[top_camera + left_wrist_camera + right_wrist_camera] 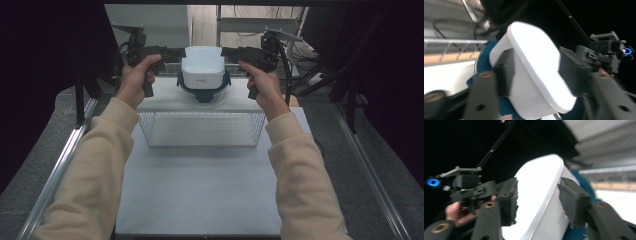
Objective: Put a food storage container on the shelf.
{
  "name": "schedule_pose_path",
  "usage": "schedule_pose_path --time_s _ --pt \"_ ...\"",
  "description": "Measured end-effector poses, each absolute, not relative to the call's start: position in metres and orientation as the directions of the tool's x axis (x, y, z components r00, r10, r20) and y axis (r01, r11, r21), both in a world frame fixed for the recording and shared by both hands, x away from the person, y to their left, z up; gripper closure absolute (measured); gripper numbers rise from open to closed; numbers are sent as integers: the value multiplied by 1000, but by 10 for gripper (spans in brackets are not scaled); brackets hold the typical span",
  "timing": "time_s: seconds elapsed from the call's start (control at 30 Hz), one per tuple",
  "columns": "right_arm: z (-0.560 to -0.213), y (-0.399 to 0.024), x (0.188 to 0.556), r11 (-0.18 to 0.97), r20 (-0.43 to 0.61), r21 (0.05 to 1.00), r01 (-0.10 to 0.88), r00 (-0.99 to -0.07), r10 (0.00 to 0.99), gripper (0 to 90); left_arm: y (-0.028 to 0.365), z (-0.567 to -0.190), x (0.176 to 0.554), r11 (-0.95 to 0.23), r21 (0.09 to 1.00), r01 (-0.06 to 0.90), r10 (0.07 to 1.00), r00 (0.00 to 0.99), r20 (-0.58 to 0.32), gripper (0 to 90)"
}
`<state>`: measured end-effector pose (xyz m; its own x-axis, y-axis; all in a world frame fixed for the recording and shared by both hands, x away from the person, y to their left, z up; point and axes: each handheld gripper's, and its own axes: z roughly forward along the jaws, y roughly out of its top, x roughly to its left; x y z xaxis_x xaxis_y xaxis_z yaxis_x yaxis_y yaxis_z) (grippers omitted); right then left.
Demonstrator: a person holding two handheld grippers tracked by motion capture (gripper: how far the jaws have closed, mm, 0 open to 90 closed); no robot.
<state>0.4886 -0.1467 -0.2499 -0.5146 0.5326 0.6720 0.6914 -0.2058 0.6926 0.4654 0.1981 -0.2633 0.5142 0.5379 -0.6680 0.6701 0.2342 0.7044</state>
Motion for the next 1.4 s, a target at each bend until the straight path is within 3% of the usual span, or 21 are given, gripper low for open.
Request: schedule_pose_path --time_s 0.07,0.23,0.43,0.87,1.17,1.4 --pt "-244 -152 476 -181 611 753 633 -570 549 411 201 -258 451 215 756 618 570 549 -611 346" --pt "-246 -178 436 -70 458 853 518 -677 576 360 206 -262 407 138 839 527 632 605 -484 317" --pt "-266 -210 396 23 338 896 444 -715 612 337 207 -285 352 -5 889 457 683 651 -331 290" --pt "-332 -236 325 125 240 911 393 -752 614 321 204 -372 294 -97 866 491 697 655 -293 268" --pt "-398 -243 307 185 241 873 450 -730 639 314 191 -422 270 -180 835 520 721 647 -247 265" --pt "-440 -246 301 210 277 824 526 -697 661 311 187 -466 262 -210 784 584 737 621 -265 264"
